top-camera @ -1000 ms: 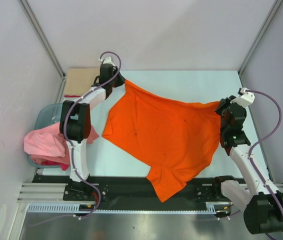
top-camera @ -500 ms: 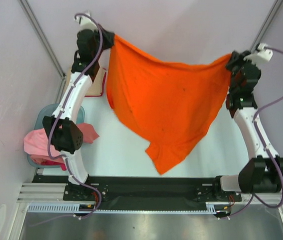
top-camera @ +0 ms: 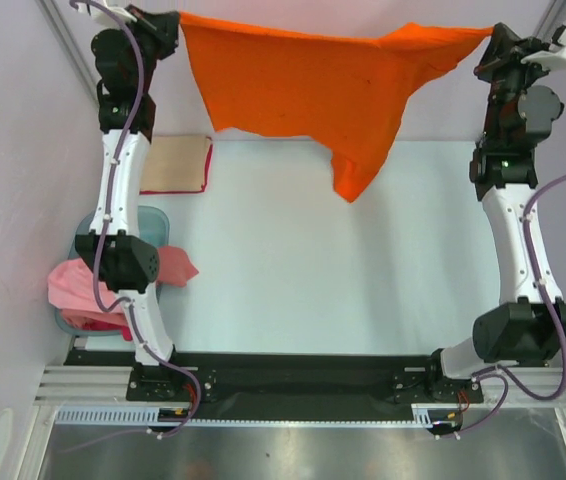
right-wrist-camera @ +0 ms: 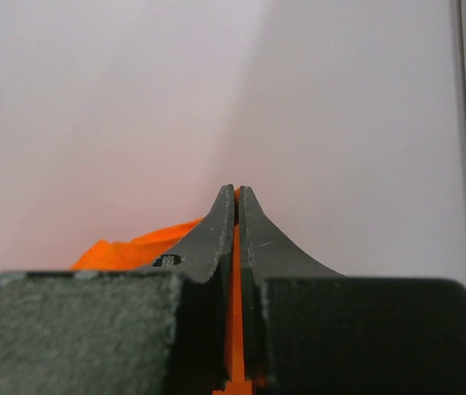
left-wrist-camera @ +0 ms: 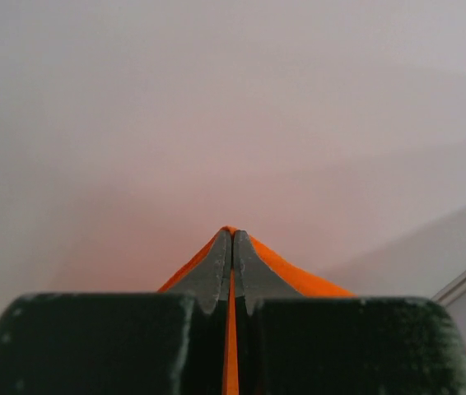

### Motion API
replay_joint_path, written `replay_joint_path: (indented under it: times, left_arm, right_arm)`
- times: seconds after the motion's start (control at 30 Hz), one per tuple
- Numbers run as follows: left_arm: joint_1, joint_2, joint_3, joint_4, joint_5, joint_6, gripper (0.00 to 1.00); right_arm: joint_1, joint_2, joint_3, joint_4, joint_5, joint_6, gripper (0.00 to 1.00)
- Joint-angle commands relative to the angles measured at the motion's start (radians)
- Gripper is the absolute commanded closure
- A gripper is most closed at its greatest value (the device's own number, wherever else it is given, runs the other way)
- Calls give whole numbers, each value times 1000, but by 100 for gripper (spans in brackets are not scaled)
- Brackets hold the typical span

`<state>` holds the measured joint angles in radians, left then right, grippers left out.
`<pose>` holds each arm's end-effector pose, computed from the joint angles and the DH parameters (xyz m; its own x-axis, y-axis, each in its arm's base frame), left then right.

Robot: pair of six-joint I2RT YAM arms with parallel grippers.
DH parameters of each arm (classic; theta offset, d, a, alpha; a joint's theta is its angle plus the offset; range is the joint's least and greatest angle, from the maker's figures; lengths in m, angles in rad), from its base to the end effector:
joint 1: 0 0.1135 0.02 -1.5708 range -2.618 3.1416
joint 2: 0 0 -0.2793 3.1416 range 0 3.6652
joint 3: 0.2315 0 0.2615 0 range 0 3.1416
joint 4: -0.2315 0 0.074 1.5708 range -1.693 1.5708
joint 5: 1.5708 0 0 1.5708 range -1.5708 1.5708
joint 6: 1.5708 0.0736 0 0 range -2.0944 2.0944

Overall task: Fold and stack the t-shirts
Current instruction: Flatten the tshirt out

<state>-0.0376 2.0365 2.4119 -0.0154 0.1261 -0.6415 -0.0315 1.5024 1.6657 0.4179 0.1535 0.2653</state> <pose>0.4971 -0.0280 0.5640 0.1893 -0.6012 -0.7764 0.3348 0.7828 -0.5245 0.3644 -0.0227 0.5733 0.5712 0.2412 -0.7845 0.0094 0.9538 0.3002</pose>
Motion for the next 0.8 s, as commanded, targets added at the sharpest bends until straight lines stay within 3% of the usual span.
replay_joint_path:
  times: [0.0, 0.07, 0.2, 0.33, 0.43, 0.57, 0.67, 0.77]
  left_arm:
    - [7, -157, -144, 38, 63, -26, 100]
    - [16, -231, -337, 83, 67, -27, 100]
    - [35, -358, -591, 121, 116, -52, 100]
    - [73, -534, -810, 167, 191, -122, 100]
    - [73, -665, -898, 180, 228, -135, 100]
    - [73, -959, -984, 103, 222, -109, 100]
    - [73, -1094, -981, 23, 184, -60, 100]
    - [68, -1131, -878, -137, 170, -1, 100]
  right_arm:
    - [-15, -151, -33, 20, 11, -17, 100]
    - [-15, -290, -116, -42, 37, -9, 100]
    - [-15, -605, -445, -175, 161, 20, 100]
    - [-16, -827, -517, -353, 255, 11, 100]
    - [-16, -916, -451, -453, 225, -23, 100]
    - [-15, -958, -286, -591, 198, -52, 100]
    - [-15, -1001, -197, -623, 164, -44, 100]
    - [-13, -1031, -155, -628, 152, -44, 100]
